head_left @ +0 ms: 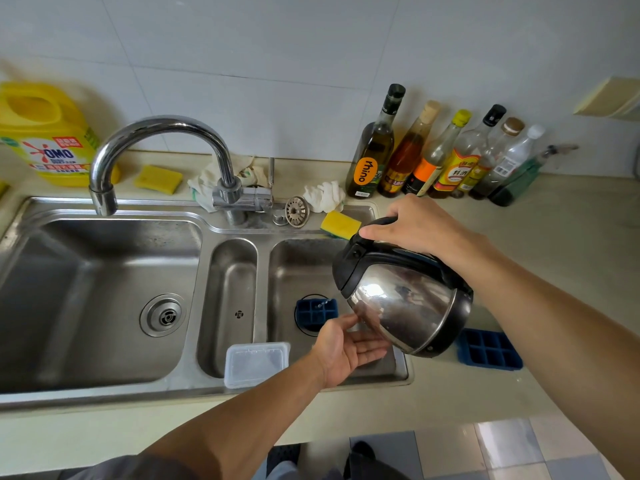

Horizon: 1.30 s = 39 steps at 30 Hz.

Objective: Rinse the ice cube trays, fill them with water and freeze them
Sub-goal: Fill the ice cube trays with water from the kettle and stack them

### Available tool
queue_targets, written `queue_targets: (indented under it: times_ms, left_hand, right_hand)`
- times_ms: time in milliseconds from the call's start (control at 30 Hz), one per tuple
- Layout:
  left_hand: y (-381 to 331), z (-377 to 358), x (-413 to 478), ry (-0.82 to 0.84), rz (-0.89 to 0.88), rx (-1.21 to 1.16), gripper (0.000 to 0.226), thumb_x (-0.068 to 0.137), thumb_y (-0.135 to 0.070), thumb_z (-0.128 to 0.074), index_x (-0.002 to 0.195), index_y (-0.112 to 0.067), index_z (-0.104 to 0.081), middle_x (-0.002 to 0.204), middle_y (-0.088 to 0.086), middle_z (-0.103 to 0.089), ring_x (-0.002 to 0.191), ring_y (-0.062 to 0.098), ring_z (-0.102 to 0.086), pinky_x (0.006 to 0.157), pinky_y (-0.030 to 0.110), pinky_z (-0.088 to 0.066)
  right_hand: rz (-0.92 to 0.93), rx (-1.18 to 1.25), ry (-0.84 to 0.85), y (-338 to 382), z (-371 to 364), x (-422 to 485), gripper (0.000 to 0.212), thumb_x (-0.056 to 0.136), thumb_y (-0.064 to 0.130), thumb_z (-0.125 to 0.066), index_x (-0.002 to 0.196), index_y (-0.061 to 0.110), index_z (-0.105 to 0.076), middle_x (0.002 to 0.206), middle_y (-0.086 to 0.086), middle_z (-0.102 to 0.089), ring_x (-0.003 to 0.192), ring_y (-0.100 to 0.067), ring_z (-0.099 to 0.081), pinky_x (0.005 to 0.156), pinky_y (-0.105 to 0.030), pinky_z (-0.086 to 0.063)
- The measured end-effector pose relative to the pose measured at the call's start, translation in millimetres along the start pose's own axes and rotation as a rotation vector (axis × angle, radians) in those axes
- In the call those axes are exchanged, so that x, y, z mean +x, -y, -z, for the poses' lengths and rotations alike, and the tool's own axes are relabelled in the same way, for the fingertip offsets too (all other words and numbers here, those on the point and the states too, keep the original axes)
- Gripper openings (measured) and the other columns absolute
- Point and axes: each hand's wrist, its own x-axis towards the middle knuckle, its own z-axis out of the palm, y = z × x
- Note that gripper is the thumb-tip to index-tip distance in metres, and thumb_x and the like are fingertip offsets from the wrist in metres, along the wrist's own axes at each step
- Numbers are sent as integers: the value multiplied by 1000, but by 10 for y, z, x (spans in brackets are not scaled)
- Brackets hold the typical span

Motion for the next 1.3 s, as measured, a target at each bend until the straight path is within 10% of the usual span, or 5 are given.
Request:
queue_targets:
  times_ms: [1300]
  left_hand:
    - [-135, 2, 105, 22, 50, 2, 44, 107, -28, -36, 139, -2, -52, 122, 34, -65, 115, 45, -66, 102, 51, -53]
  right_hand:
    - [-6, -72, 46, 77, -4, 282, 63, 75, 70, -74, 65, 12, -52, 63, -4, -46, 58, -21, -46, 54, -33, -29]
